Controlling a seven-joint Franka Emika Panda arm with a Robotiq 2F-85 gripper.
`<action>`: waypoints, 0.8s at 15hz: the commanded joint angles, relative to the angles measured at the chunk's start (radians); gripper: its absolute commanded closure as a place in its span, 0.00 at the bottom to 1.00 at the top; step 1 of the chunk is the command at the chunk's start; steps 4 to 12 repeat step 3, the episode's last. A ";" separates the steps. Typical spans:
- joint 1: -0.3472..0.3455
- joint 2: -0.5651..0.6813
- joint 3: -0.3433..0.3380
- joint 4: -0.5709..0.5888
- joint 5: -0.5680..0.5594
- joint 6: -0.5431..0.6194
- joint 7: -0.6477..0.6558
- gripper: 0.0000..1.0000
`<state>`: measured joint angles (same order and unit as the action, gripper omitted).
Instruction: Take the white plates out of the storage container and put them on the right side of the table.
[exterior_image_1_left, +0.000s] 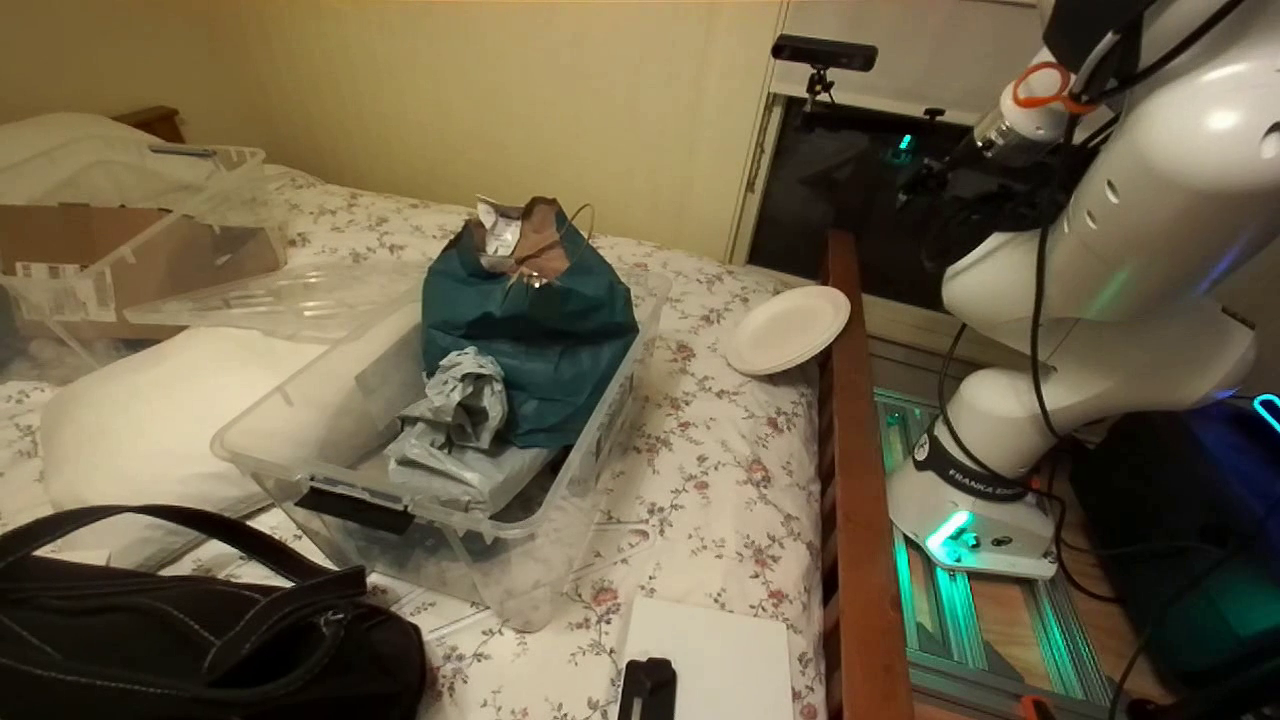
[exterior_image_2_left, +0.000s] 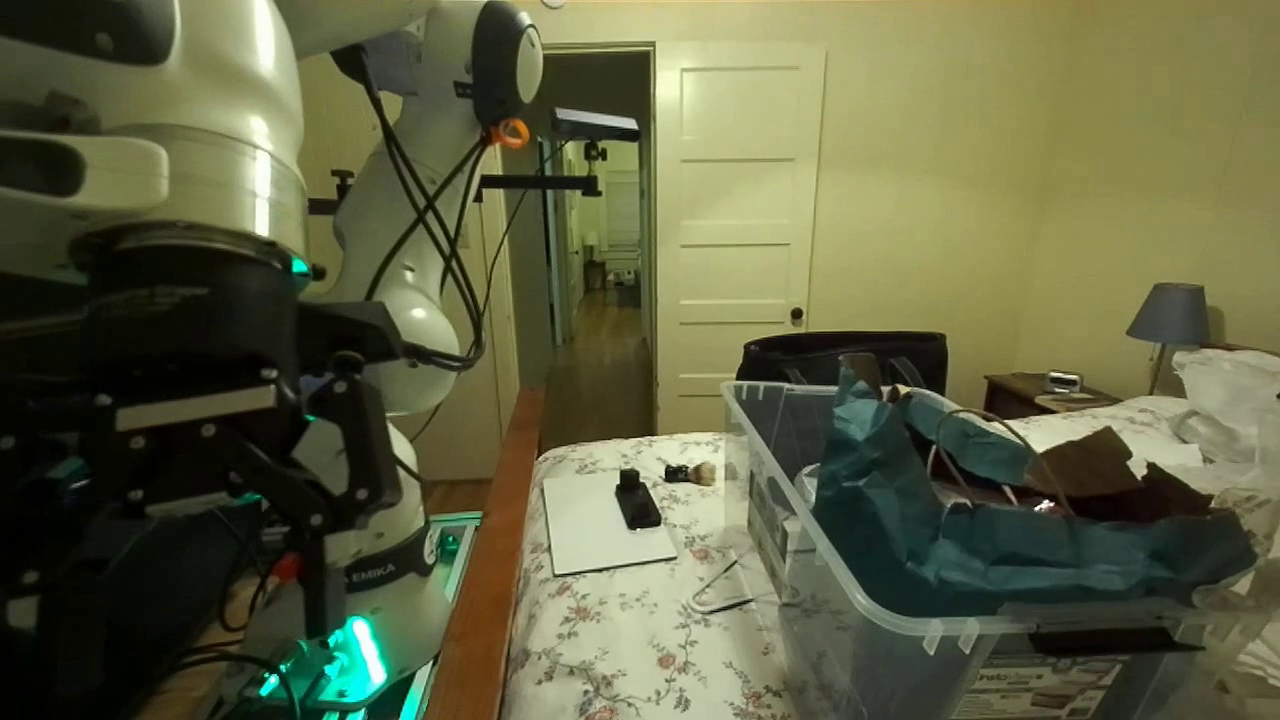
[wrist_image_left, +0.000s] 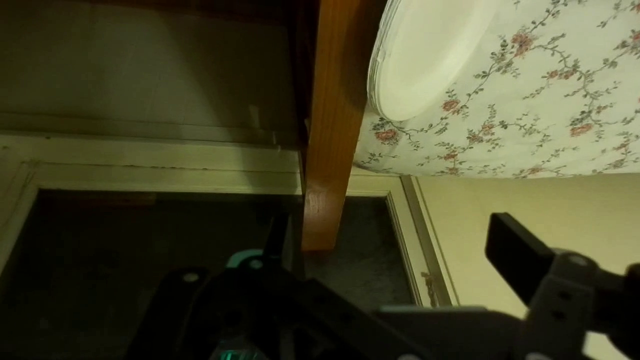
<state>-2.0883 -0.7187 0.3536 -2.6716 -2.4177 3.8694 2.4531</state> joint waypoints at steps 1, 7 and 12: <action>0.029 0.016 -0.017 0.003 -0.022 -0.015 0.023 0.00; 0.029 0.022 -0.018 0.003 -0.022 -0.016 0.023 0.00; 0.029 0.022 -0.018 0.003 -0.022 -0.016 0.023 0.00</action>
